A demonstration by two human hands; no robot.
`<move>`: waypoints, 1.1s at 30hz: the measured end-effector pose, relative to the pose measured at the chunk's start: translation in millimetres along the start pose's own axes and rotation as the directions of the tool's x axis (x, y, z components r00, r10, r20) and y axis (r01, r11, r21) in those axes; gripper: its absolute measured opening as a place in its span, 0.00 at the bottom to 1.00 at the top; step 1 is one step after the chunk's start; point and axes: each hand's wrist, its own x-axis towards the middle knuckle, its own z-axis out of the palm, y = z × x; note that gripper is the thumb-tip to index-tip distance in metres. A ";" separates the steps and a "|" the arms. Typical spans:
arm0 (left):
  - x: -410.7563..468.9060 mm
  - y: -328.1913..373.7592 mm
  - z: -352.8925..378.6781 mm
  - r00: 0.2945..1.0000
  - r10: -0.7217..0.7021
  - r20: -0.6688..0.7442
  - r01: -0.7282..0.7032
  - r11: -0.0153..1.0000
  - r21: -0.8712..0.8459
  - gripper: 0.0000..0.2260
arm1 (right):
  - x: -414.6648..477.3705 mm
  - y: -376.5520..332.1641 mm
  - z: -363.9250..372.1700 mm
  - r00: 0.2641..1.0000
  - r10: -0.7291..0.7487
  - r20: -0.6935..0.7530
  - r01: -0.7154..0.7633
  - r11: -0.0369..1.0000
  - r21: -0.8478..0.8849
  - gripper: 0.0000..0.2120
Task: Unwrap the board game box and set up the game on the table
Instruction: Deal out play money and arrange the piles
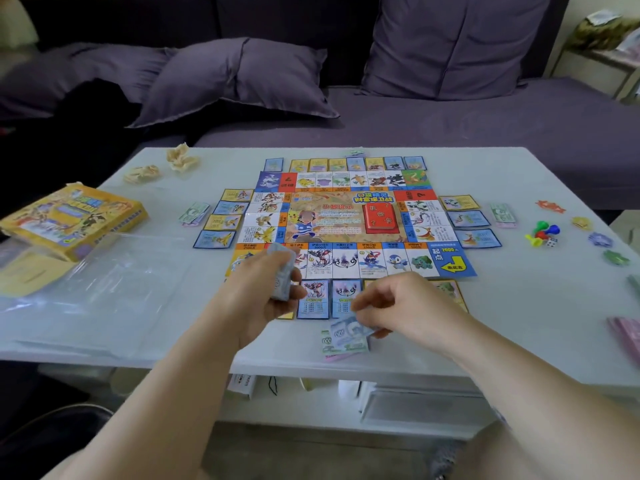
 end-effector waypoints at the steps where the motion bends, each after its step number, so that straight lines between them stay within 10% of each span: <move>1: -0.3 1.7 -1.9 1.000 -0.011 -0.007 0.011 0.998 -0.069 0.09 | -0.4 1.8 3.1 1.000 -0.007 -0.028 0.005 0.998 -0.055 0.07; 18: -7.2 -5.9 4.0 0.990 0.012 0.139 -0.015 1.000 0.021 0.09 | 3.9 10.1 17.5 0.953 -0.187 -0.239 0.047 0.869 -0.493 0.08; 24: -7.5 -15.0 17.2 0.974 0.007 0.225 -0.030 0.995 0.097 0.05 | 0.5 -5.7 6.0 0.951 -0.126 -0.282 0.151 0.986 0.068 0.08; 33: 12.1 -1.8 66.4 0.976 0.069 0.209 -0.091 0.991 0.097 0.07 | 16.4 4.4 -35.1 0.954 0.008 -0.301 0.101 0.934 0.343 0.10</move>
